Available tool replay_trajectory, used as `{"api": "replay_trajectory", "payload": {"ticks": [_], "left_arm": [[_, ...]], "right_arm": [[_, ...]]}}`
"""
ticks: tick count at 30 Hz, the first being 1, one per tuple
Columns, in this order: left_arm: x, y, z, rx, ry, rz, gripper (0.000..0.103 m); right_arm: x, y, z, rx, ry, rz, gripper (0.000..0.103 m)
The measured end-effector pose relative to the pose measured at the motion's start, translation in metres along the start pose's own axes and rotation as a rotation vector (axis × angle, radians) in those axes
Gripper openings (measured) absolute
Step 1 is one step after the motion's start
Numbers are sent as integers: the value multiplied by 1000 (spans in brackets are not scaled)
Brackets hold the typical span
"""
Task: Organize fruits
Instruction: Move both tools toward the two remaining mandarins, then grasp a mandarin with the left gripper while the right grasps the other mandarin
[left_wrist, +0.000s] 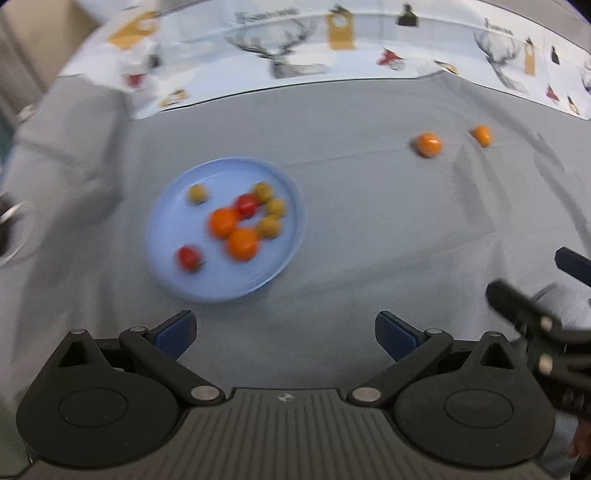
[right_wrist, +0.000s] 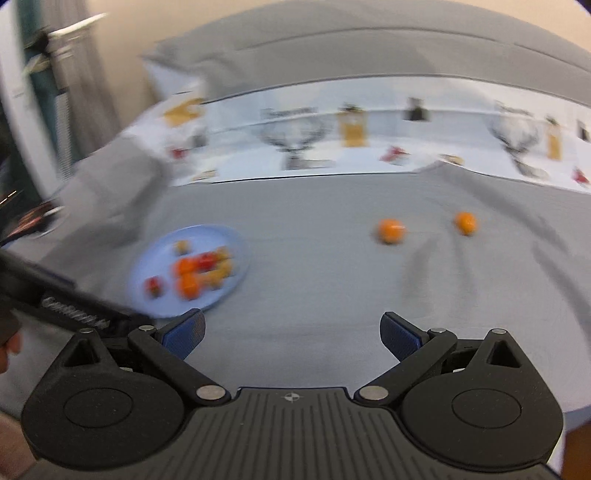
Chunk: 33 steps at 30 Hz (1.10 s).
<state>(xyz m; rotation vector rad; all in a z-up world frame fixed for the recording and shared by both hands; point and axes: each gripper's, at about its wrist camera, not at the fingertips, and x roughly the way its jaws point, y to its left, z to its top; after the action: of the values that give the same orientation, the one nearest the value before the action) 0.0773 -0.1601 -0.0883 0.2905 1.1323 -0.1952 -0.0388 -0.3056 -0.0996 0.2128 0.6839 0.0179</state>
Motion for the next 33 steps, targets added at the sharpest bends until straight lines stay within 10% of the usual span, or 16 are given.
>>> {"api": "replay_trajectory", "payload": {"ticks": [14, 25, 27, 28, 30, 33], "left_arm": [[166, -152, 162, 212, -36, -153, 103], [234, -175, 203, 256, -5, -183, 102], [227, -177, 199, 265, -43, -200, 81], [219, -178, 197, 286, -71, -222, 41], [207, -183, 195, 313, -74, -234, 42], [185, -179, 190, 288, -73, -273, 42]], "right_arm": [[150, -213, 64, 94, -29, -378, 100], [261, -254, 69, -16, -36, -320, 102], [261, -254, 67, -4, -52, -319, 102], [259, -253, 66, -8, -60, -315, 86], [251, -246, 67, -33, -75, -242, 35], [243, -234, 69, -33, -50, -243, 34]]}}
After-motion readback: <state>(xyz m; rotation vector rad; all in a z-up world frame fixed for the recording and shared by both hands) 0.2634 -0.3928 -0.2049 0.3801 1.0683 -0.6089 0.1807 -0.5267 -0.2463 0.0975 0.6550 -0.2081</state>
